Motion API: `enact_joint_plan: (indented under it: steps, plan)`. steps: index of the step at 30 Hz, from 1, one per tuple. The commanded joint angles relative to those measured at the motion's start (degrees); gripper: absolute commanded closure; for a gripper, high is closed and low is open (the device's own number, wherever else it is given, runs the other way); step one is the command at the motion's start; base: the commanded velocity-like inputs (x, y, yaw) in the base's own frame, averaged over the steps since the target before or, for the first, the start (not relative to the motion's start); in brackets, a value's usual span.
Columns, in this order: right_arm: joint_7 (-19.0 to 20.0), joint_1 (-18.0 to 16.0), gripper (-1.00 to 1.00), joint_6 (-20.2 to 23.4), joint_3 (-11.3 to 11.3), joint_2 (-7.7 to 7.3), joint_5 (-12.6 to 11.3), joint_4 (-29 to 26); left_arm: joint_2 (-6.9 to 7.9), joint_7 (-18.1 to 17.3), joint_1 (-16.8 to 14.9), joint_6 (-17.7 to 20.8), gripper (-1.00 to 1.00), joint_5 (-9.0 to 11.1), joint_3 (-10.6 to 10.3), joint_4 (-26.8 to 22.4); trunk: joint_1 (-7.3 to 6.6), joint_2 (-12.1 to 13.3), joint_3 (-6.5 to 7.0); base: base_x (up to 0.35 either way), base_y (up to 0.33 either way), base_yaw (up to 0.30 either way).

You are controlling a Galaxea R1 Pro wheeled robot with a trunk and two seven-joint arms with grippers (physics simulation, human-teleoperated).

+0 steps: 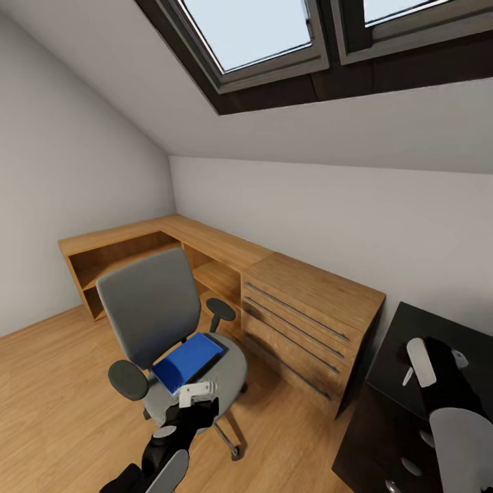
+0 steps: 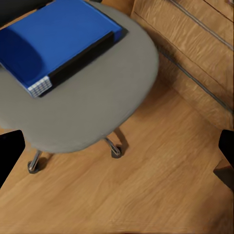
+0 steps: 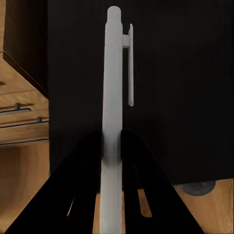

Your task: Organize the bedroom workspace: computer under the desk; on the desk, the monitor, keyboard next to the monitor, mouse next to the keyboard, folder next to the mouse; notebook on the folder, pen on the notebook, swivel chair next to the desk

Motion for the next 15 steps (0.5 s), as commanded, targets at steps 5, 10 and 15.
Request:
enact_joint_plan:
  steps: [5, 10, 15]
  plan:
    - [0.6, -0.1, 1.00, -0.7, 1.3, -1.13, -0.6, 3.2, 1.39, 1.2, 0.0, 0.1, -1.00, 0.4, -4.0, -2.2, 0.01, -0.1, -0.07, 0.000, 0.000, 0.000]
    - [3.4, -0.2, 1.00, -1.7, 1.7, -1.58, -0.4, 3.9, 1.88, 3.9, 0.0, 0.1, -1.00, 0.7, -5.8, -2.9, 0.01, -0.1, -0.07, 0.054, -0.010, 0.000]
    - [3.9, -0.2, 1.00, -2.6, 2.3, -1.66, -0.4, 3.9, 1.90, 4.5, 0.0, 0.1, -1.00, 0.8, -6.2, -2.9, 0.01, -0.1, -0.07, 0.278, -0.072, 0.000]
